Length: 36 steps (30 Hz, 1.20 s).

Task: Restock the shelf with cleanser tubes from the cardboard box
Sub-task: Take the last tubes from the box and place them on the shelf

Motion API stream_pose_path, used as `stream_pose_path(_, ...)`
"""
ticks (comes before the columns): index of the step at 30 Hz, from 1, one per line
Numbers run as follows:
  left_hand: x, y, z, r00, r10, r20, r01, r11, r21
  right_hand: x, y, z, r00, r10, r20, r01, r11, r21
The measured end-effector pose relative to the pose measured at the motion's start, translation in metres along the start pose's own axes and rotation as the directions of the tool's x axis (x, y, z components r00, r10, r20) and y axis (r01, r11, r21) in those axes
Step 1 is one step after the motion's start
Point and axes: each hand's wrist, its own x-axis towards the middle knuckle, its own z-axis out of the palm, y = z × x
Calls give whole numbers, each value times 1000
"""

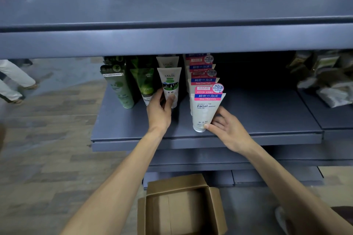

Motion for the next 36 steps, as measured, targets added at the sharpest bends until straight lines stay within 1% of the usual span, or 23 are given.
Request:
stream_pose_path(6, 1, -4, 2, 1000, 28, -6, -28, 999, 34, 1, 1, 0, 1000, 1, -6, -1, 1000, 3)
stream_pose_path(23, -1, -2, 4, 999, 45, -11, -45, 998, 42, 0, 2, 3, 1000, 15, -25, -15, 1000, 8)
stream_pose_path(28, -4, -4, 9, 998, 42, -42, -40, 998, 55, 0, 1, 3, 1000, 13, -23, -13, 1000, 4)
stream_pose_path(33, -12, 1, 14, 994, 45, -101, -35, 995, 99, -1, -1, 2, 1000, 18, -19, -18, 1000, -4)
stream_pose_path(36, -20, 5, 15, 994, 39, -103, -26, 992, 121, -2, -3, 2, 1000, 15, -21, -15, 1000, -17)
